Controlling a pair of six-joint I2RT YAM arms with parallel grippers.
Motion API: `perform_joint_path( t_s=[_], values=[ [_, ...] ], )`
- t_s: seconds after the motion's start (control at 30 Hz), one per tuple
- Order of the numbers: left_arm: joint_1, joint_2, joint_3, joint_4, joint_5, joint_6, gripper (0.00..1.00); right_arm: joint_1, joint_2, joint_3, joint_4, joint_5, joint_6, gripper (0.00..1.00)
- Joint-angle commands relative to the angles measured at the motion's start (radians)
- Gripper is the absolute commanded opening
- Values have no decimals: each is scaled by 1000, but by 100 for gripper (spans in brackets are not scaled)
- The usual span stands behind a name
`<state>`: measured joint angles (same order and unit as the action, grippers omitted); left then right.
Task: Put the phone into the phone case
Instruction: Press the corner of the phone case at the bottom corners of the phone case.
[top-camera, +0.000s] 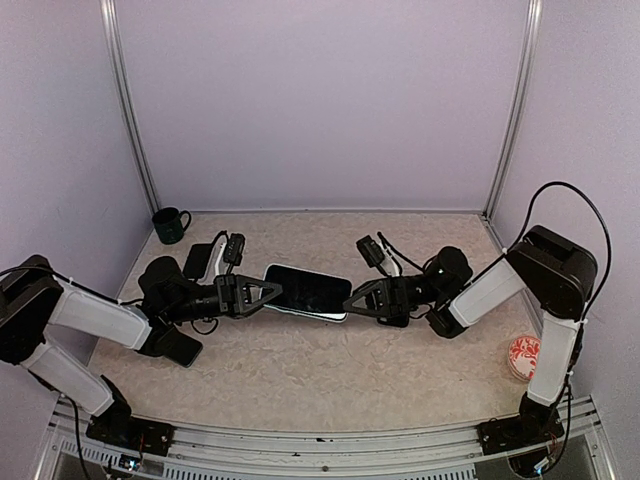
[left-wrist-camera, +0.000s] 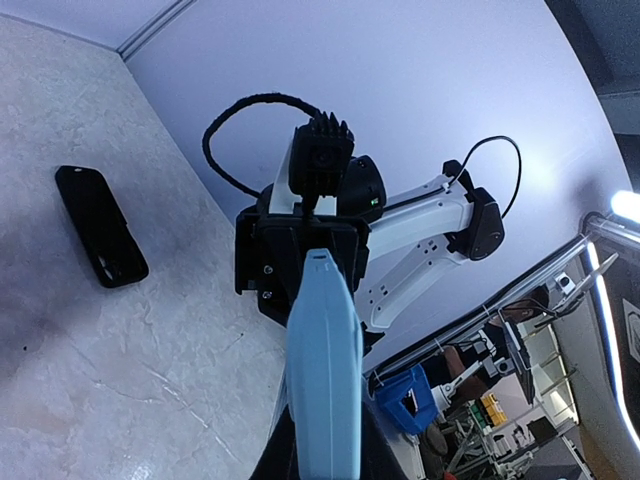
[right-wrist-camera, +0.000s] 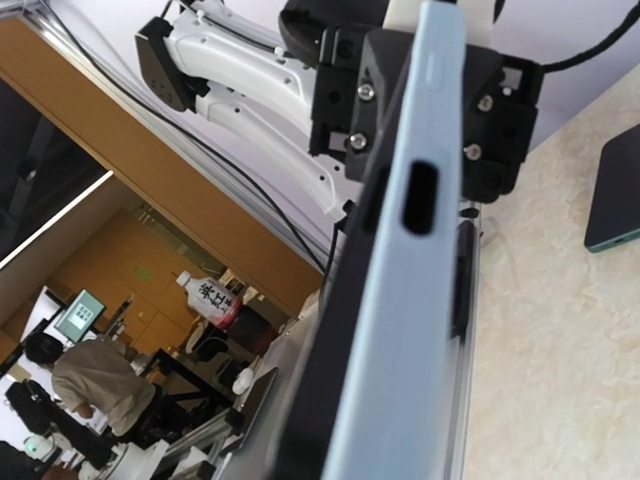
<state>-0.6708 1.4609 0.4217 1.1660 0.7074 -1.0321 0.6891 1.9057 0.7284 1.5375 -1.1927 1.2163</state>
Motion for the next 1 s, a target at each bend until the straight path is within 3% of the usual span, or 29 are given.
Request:
perform_joint_path(
  t_s=[0.0,0.1,0.27,0.53,0.63,0.73,0.97],
  values=[
    [-4,10,19,33,0,13,0,0,5,44,56,6,12,18],
    [-4,13,20,24,-5,18,0,0,1,46,37,7,5,12],
    [-4,15,23,5,-7,28,12,1,-11,54,-59,15,-52,0],
    [-4,9,26,-27,-11,48,35,1,-66,65,-350,61,-222,0],
    [-4,9,27,-39,-17,56,36,1,-100,65,-433,86,-274,0],
    [-4,9,27,-55,-24,62,33,1,-129,74,-517,114,-319,0],
    [-5,4,35,-132,-49,105,3,8,-187,92,-726,143,-445,0]
  ],
)
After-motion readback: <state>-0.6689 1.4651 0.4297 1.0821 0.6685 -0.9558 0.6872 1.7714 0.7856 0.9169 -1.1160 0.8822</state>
